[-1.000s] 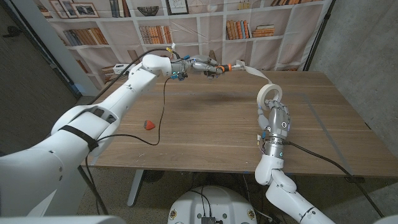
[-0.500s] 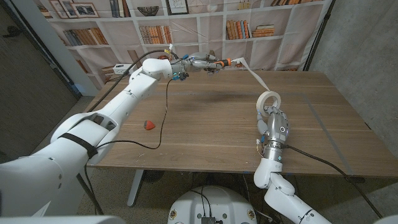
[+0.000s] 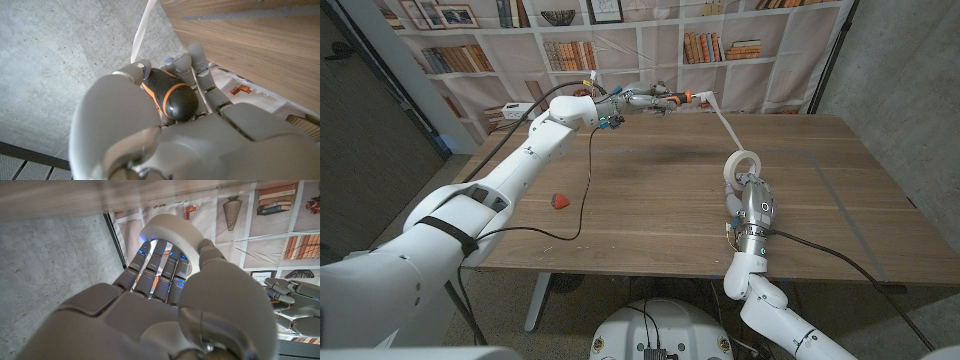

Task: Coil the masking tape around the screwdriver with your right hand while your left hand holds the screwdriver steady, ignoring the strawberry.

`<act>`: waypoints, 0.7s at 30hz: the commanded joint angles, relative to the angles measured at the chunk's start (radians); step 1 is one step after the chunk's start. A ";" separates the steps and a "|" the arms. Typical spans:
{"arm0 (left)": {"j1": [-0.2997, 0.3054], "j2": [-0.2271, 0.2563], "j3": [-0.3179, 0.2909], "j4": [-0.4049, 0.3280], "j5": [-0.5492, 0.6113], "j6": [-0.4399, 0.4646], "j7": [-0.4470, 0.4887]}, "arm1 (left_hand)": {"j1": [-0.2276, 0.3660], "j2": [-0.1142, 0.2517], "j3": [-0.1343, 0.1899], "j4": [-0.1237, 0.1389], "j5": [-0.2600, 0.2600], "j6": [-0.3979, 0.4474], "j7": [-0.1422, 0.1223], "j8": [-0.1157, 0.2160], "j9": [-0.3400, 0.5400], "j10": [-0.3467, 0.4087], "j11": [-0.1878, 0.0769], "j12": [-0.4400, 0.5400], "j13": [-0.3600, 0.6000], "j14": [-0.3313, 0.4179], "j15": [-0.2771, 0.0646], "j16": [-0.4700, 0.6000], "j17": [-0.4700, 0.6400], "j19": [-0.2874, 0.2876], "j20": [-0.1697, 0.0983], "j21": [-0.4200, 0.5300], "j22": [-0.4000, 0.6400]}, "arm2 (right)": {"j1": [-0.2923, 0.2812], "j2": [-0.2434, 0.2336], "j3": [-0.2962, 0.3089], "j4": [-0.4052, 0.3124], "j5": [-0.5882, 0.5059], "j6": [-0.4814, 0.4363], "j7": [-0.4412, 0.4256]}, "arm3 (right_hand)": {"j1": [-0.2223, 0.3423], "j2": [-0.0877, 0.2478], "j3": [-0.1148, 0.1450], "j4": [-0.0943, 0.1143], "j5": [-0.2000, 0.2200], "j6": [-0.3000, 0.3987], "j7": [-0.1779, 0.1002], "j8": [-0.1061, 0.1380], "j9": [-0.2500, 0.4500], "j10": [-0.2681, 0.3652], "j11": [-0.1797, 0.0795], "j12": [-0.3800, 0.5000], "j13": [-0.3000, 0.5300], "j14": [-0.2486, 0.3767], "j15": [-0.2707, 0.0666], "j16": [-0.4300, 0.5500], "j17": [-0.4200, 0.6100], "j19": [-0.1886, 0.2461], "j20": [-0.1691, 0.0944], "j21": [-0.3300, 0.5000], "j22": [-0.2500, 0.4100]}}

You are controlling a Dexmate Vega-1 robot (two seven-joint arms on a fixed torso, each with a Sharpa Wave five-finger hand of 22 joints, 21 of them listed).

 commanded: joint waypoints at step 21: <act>0.054 0.050 -0.003 -0.115 0.011 0.049 0.052 | 0.085 0.130 0.017 0.014 0.001 0.142 -0.139 0.080 0.003 0.073 -0.135 0.016 0.003 0.056 -0.131 0.013 0.004 0.001 -0.061 0.003 0.007 | 0.019 -0.052 -0.025 -0.070 0.002 -0.032 0.073 | 0.074 0.074 0.123 0.123 0.006 0.020 0.010 0.314 -0.011 0.016 -0.009 0.004 -0.009 0.009 -0.156 -0.009 0.012 0.001 -0.058 0.013 0.001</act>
